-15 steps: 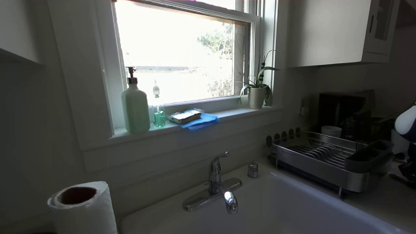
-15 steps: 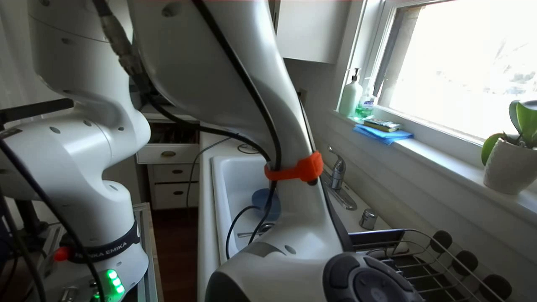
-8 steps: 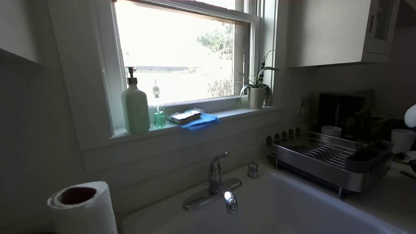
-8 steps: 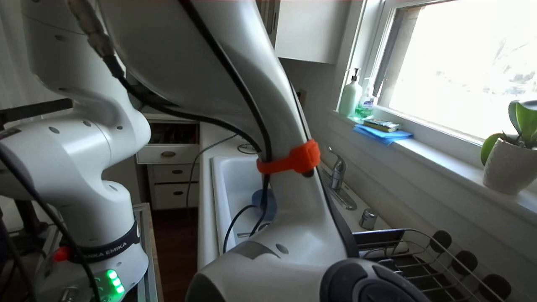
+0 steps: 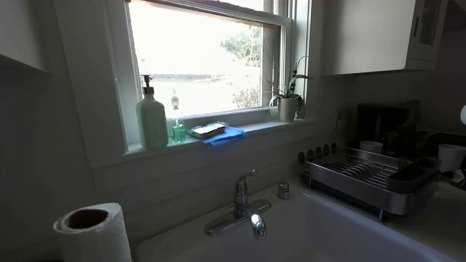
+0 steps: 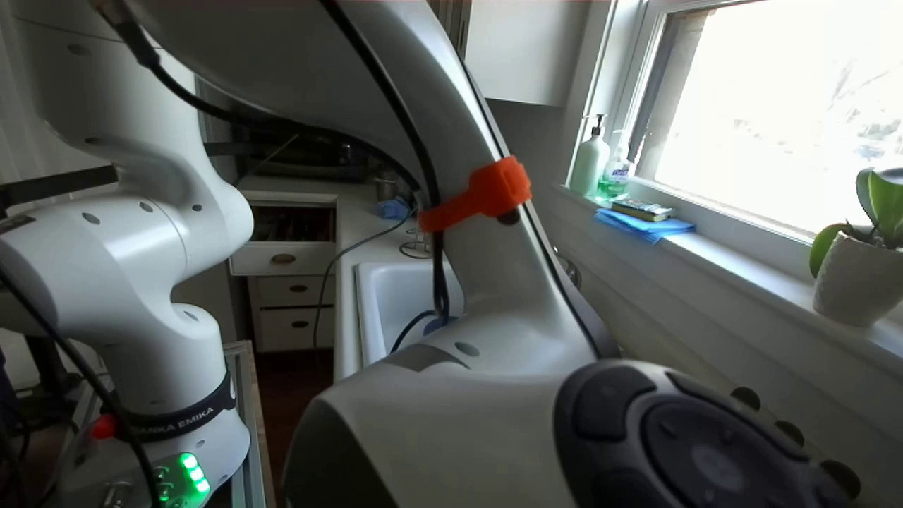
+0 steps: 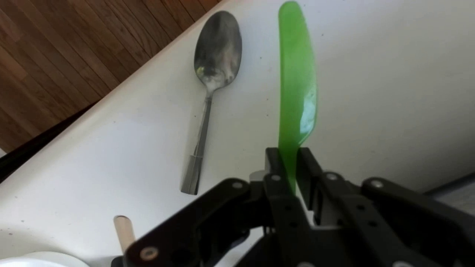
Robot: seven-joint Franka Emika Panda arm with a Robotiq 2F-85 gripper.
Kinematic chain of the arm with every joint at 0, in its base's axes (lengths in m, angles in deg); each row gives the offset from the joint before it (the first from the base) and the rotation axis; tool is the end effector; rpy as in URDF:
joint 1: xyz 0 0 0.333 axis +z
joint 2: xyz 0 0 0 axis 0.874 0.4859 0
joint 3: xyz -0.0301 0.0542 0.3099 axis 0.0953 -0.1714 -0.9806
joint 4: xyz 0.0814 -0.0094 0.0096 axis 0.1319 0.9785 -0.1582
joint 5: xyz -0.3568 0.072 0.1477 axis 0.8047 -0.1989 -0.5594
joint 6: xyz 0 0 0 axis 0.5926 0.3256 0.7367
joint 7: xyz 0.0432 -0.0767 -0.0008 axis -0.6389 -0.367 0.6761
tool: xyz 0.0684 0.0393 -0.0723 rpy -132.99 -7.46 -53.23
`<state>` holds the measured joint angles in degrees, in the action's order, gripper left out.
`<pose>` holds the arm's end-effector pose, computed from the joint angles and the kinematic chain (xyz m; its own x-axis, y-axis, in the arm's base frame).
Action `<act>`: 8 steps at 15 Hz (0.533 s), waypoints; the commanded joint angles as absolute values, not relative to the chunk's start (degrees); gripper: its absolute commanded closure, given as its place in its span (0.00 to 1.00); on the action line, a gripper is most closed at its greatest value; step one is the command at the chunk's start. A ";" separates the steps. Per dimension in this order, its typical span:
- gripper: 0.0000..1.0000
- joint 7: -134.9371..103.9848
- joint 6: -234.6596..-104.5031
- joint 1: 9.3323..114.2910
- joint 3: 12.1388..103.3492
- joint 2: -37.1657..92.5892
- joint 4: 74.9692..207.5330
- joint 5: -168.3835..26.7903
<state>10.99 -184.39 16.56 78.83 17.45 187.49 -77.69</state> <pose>0.1736 -0.4700 0.2772 0.6335 -0.7693 0.0821 -0.7734 -0.6328 0.0382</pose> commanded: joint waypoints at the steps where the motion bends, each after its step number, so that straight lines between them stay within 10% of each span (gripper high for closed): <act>1: 0.96 7.28 -179.71 16.95 80.79 12.75 188.18 -73.93; 8: 0.85 2.85 -175.92 17.11 82.48 10.57 187.28 -70.93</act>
<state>2.92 -176.09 16.63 82.04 10.61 187.36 -70.99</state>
